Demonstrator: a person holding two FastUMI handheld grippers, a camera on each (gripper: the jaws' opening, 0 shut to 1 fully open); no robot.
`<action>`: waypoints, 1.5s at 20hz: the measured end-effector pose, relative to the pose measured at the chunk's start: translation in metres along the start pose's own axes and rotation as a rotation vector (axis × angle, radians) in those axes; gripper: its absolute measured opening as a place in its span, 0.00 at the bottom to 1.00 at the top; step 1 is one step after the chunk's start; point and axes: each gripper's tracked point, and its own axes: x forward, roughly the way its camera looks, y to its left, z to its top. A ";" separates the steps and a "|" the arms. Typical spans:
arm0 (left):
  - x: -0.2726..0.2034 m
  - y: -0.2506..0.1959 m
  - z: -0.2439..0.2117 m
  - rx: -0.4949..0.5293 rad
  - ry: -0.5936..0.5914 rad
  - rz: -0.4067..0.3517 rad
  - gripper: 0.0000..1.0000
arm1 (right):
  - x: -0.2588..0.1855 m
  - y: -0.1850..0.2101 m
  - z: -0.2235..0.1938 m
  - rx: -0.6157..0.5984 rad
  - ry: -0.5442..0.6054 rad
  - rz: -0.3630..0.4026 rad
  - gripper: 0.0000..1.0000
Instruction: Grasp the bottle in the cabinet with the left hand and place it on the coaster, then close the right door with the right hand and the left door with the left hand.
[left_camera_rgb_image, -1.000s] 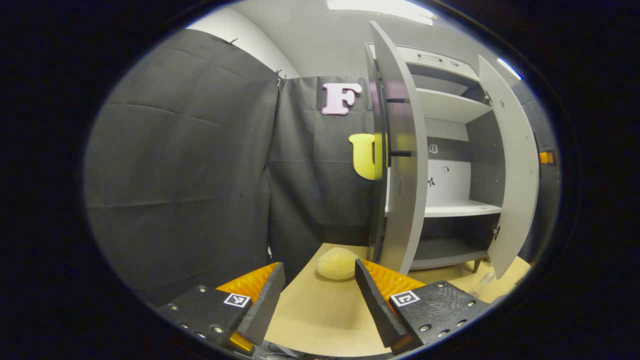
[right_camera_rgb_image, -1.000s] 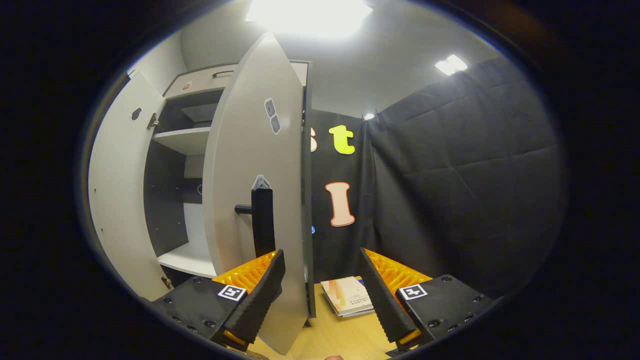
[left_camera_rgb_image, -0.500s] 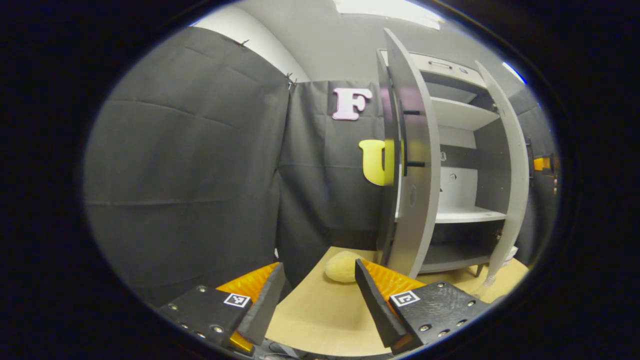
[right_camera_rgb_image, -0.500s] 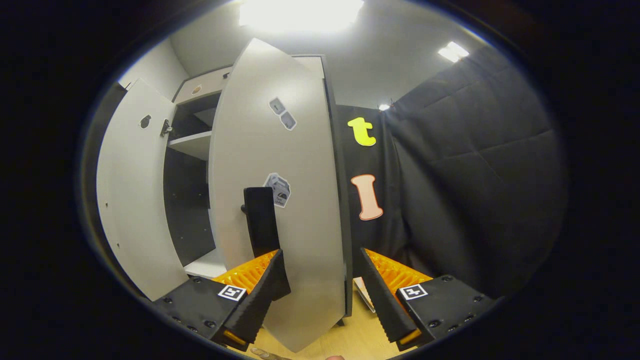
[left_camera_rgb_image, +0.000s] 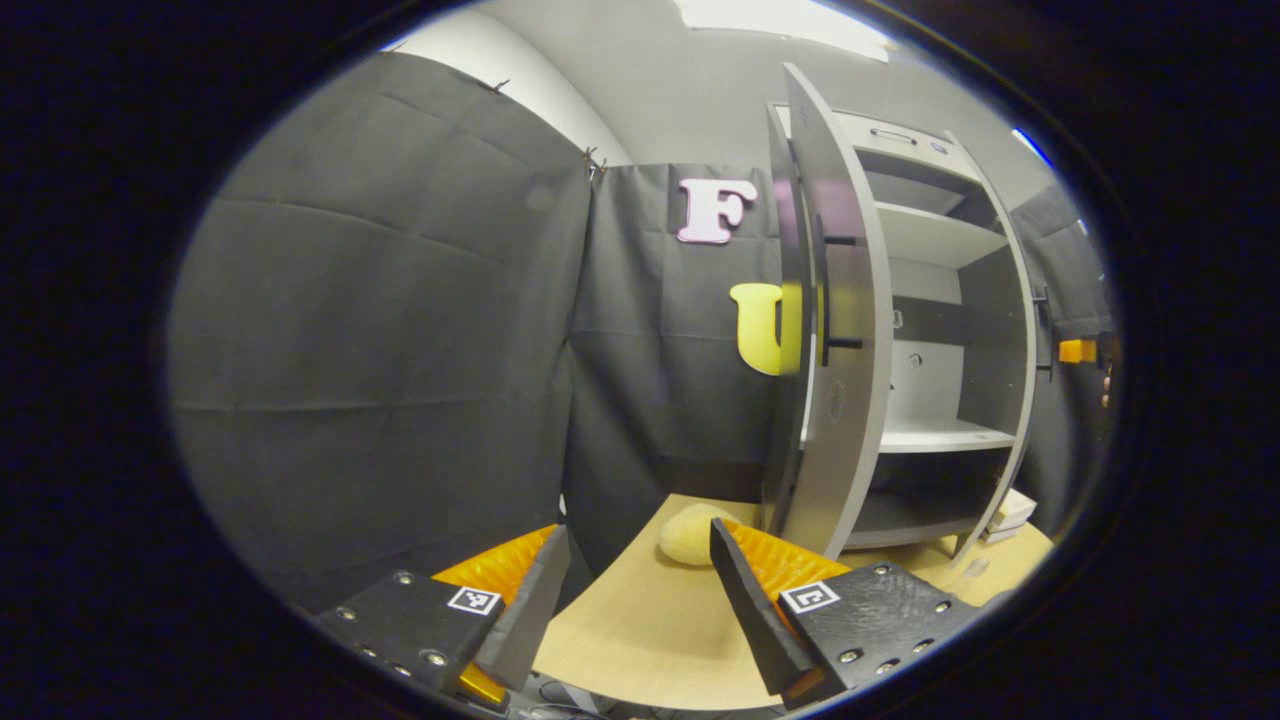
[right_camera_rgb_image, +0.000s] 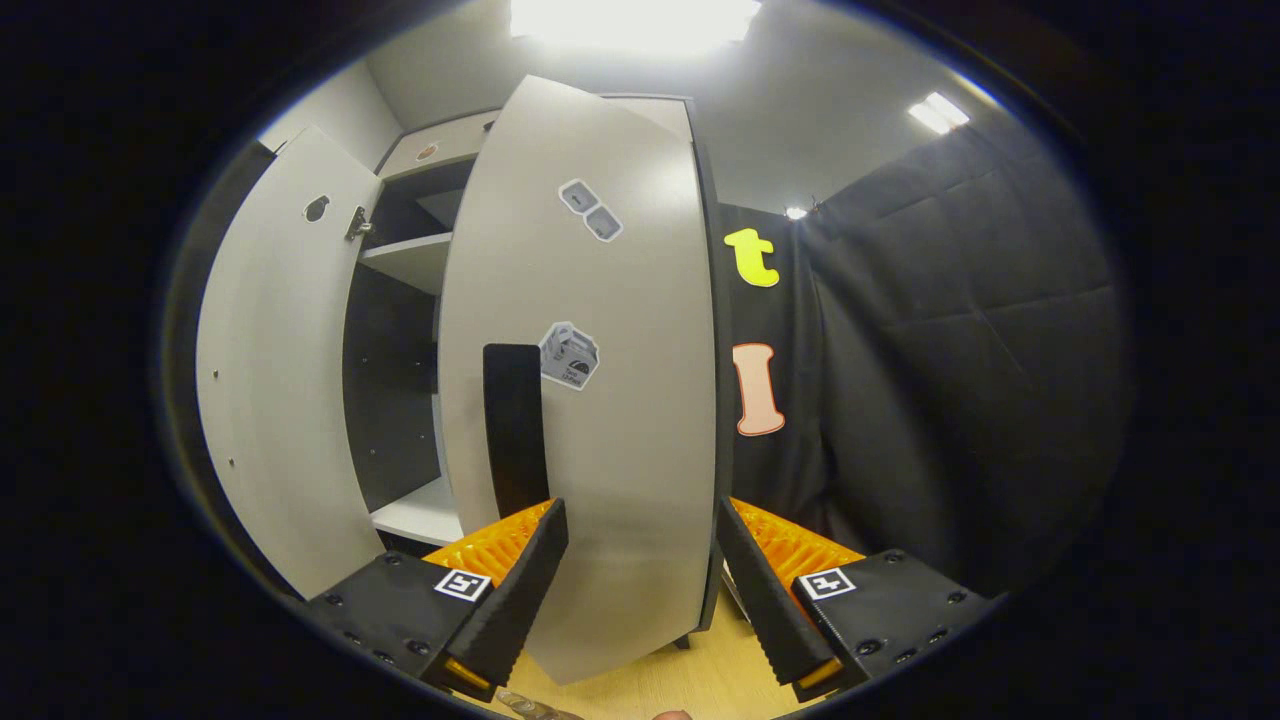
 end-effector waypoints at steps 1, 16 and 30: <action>0.000 0.001 0.001 0.003 0.000 0.000 0.86 | -0.002 -0.002 -0.001 -0.005 0.001 0.000 0.96; 0.083 -0.016 0.116 0.009 -0.073 -0.029 0.86 | -0.052 -0.035 -0.053 -0.071 0.053 0.050 0.96; 0.122 -0.094 0.160 0.014 -0.111 -0.075 0.84 | -0.061 -0.106 -0.077 -0.053 0.096 -0.044 0.96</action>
